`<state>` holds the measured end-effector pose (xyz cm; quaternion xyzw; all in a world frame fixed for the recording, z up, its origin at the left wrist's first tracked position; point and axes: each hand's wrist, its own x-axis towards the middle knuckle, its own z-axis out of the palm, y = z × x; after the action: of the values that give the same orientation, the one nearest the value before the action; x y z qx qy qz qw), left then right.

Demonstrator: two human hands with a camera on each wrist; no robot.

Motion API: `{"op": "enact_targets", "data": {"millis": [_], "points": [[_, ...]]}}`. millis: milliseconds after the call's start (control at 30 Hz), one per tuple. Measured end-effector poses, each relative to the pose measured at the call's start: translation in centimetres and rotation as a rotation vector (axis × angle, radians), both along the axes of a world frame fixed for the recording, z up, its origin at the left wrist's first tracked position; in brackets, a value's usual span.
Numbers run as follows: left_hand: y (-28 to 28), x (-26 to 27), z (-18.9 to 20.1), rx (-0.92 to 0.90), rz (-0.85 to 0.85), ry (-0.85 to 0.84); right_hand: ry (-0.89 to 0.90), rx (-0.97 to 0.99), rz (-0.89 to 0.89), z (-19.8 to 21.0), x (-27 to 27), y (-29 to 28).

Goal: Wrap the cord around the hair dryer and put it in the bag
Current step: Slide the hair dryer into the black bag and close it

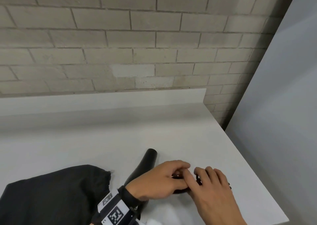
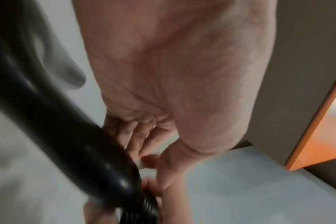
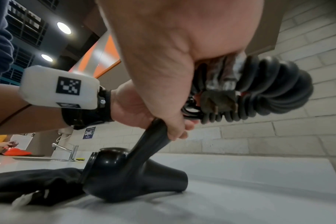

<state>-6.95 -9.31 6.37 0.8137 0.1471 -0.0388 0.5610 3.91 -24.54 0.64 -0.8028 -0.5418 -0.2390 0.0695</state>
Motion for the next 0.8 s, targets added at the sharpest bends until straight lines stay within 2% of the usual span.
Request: {"op": "enact_targets", "data": {"millis": [133, 233, 333, 433, 567, 800], "points": [[2.1, -3.9, -0.4, 0.287, 0.162, -0.051, 0.182, -0.16, -0.071, -0.9, 0.2, -0.3], [3.5, -7.7, -0.3, 0.304, 0.313, -0.077, 0.245, -0.267, -0.107, -1.2, -0.5, -0.7], [5.4, -11.5, -1.7, 0.409, 0.504, 0.003, 0.262, -0.263, -0.118, -1.8, -1.4, -0.6], [6.9, -14.5, -4.4, 0.508, 0.688, 0.16, 0.295, -0.273, -0.114, -2.7, -2.1, -0.7], [7.6, -16.2, -6.8, 0.536, 0.732, 0.324, 0.284, -0.271, -0.087, -3.8, -2.8, -0.3], [7.0, -15.3, -7.8, 0.514, 0.767, 0.417, 0.351, -0.354, -0.111, -5.2, -3.7, 1.2]]}}
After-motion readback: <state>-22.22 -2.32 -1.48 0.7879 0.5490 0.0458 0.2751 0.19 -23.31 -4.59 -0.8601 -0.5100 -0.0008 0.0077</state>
